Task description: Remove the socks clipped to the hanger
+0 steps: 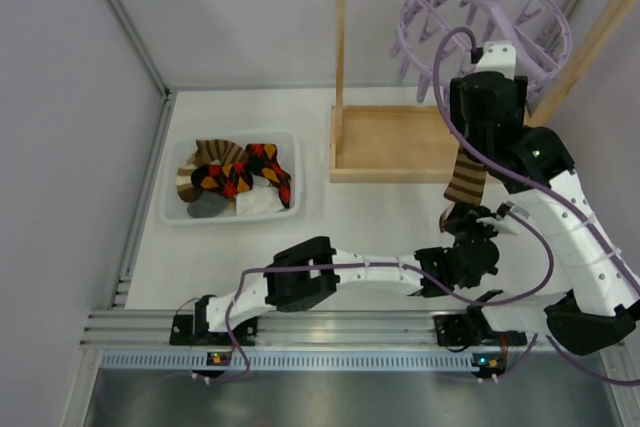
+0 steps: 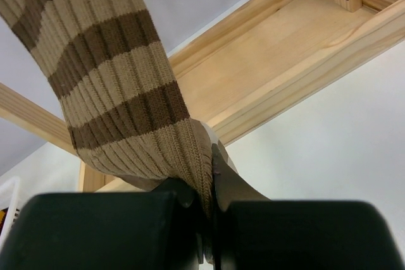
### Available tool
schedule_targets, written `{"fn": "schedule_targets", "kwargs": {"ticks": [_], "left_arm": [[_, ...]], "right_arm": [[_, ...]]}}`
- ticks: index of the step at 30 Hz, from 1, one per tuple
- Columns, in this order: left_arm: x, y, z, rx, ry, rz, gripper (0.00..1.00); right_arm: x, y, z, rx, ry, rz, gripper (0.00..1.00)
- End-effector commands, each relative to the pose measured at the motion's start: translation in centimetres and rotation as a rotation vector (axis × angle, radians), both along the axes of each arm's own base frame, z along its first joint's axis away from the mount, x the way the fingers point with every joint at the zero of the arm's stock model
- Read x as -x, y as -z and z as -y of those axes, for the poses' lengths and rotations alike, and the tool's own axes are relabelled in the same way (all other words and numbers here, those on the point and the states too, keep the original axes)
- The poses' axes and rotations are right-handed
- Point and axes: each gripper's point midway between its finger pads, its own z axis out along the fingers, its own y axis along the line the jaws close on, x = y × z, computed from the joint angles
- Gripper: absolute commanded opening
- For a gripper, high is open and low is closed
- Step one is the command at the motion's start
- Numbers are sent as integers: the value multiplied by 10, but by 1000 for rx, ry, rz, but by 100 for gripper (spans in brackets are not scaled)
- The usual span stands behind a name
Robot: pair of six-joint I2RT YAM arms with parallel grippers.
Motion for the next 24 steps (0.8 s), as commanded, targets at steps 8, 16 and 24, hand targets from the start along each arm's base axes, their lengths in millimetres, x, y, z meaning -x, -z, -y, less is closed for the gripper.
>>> {"fn": "schedule_targets", "kwargs": {"ticks": [8,16,24], "left_arm": [[16,-6,11,18,34,13,0],[18,-5,11,19,40,10,0],[18,0,11,14,42,7,0]], "right_arm": [[-17,-10,9,82,123,86,66],[-16,-1,18,134,156,92,66],[-14,-6,12,73,107,111,65]]}}
